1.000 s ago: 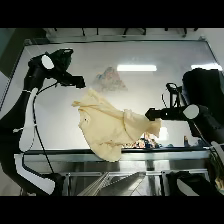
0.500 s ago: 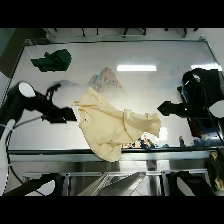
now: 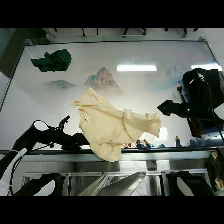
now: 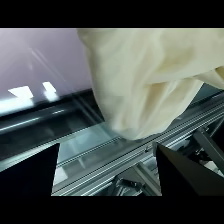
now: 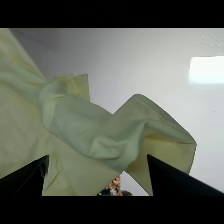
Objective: Fold the shirts.
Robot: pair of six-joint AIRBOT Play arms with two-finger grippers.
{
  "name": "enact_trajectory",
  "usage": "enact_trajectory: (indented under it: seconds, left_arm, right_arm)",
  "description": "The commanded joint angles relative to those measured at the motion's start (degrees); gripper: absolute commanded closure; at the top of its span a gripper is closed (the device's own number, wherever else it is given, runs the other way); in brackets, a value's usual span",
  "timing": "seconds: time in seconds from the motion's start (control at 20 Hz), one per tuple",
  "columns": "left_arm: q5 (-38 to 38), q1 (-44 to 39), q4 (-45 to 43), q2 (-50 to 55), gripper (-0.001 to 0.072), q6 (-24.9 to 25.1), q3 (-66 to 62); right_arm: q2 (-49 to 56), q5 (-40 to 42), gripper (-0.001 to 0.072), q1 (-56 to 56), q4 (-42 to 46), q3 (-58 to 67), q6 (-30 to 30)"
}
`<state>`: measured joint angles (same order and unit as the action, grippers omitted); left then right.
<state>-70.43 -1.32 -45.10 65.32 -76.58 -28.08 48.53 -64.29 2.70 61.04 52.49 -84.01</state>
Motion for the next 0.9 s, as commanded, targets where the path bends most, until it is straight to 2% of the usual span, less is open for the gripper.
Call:
enact_trajectory:
  seconds: [0.0, 0.2, 0.25, 0.3, 0.35, 0.5, 0.6, 0.7, 0.85]
  left_arm:
    - [3.3, -0.1, 10.5, 2.8, 0.0055, 6.9, 3.6]
    - [3.5, -5.4, 12.1, 12.9, 0.0056, 8.6, 0.2]
    - [3.8, -7.0, 12.2, 14.8, 0.0119, 8.6, -1.5]
    - [4.2, -8.5, 12.0, 16.0, 0.0425, 8.7, -3.0]
    - [4.4, -9.8, 11.8, 16.9, 0.0692, 9.5, -4.7]
    - [-0.2, -11.3, 7.8, 16.3, 0.0693, 9.0, -9.5]
    - [-5.0, -10.5, -0.4, 12.8, 0.0693, 5.1, -11.7]
    - [-9.5, -8.4, -8.6, 7.1, 0.0693, 1.2, -11.8]
    - [-13.5, -1.6, -15.9, -3.0, 0.0693, -4.4, -9.4]
  right_arm:
    - [-0.1, -0.1, 0.0008, 0.0, -0.9, 0.0, 0.0]
    - [-0.1, -0.1, 0.0007, 0.0, -0.9, 0.0, 0.0]
    - [-0.1, -0.1, 0.0007, 0.0, -0.9, 0.0, 0.0]
    - [-0.1, -0.1, 0.0008, 0.0, -0.9, 0.0, 0.0]
    - [0.0, -0.1, 0.0008, 0.0, -0.9, 0.0, 0.0]
    - [0.8, -0.1, 0.0008, 0.0, -0.9, 0.1, 0.6]
    - [3.0, -0.7, 0.0008, 0.0, -1.4, 0.1, 4.9]
    - [6.7, -0.7, 0.0008, 0.0, -4.0, 0.5, 5.9]
    - [14.2, -0.6, 0.0008, 0.0, -10.8, 3.1, 9.1]
